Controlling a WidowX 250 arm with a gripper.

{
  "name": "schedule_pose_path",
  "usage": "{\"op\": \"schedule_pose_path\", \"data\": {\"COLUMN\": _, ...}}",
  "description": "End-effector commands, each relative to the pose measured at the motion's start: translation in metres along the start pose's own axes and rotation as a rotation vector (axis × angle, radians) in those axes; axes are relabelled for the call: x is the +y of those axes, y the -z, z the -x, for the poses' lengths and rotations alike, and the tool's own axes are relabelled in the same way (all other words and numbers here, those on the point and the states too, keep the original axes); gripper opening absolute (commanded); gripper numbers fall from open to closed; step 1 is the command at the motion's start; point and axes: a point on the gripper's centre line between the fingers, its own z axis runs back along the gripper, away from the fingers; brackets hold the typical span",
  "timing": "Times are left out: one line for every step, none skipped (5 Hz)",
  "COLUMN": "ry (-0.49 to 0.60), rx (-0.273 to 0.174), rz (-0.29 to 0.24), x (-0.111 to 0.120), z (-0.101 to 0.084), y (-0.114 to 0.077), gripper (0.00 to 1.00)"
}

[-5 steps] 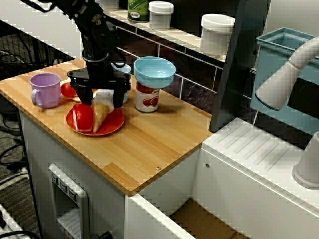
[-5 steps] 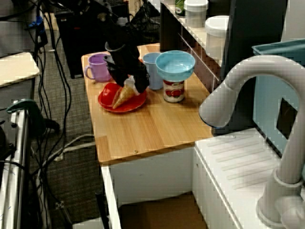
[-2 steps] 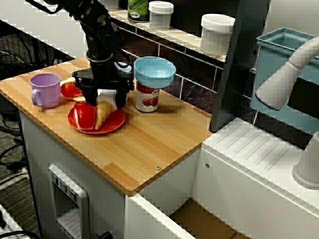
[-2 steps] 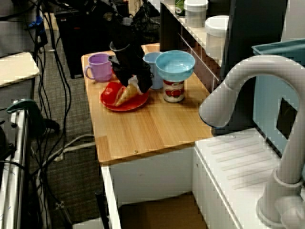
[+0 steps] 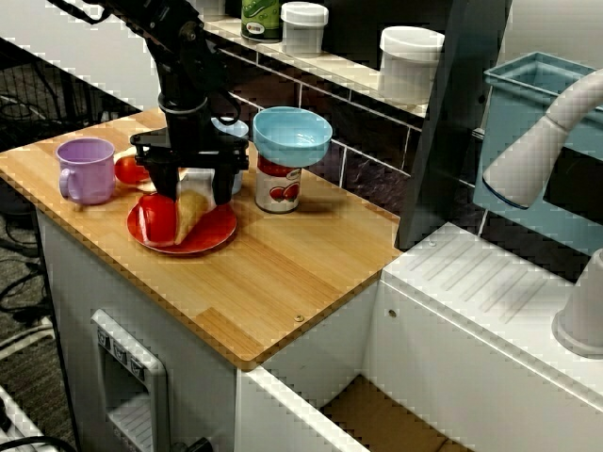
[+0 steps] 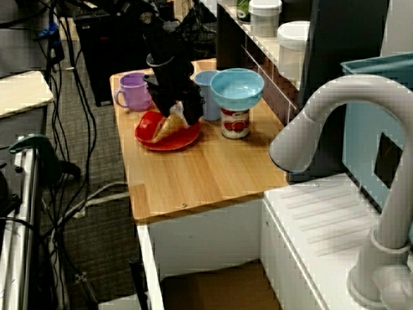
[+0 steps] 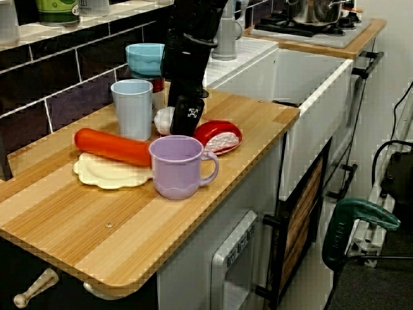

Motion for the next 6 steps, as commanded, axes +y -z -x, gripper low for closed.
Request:
{"op": "schedule_pose_path", "data": {"ry": -0.006, "rx": -0.056, "rz": 0.081, "x": -0.005, "z": -0.023, "y": -0.037, "gripper": 0.0}}
{"op": "schedule_pose_path", "data": {"ry": 0.0, "rx": -0.046, "rz": 0.092, "x": -0.008, "z": -0.018, "y": -0.042, "gripper": 0.0}}
{"op": "schedule_pose_path", "data": {"ry": 0.009, "rx": -0.033, "rz": 0.104, "x": -0.013, "z": -0.015, "y": -0.047, "gripper": 0.0}}
{"op": "schedule_pose_path", "data": {"ry": 0.031, "rx": -0.016, "rz": 0.122, "x": -0.019, "z": -0.009, "y": -0.053, "gripper": 0.0}}
{"op": "schedule_pose_path", "data": {"ry": 0.069, "rx": -0.013, "rz": 0.133, "x": -0.026, "z": 0.002, "y": -0.058, "gripper": 0.0}}
{"op": "schedule_pose_path", "data": {"ry": 0.086, "rx": -0.014, "rz": 0.138, "x": -0.028, "z": 0.012, "y": -0.058, "gripper": 0.0}}
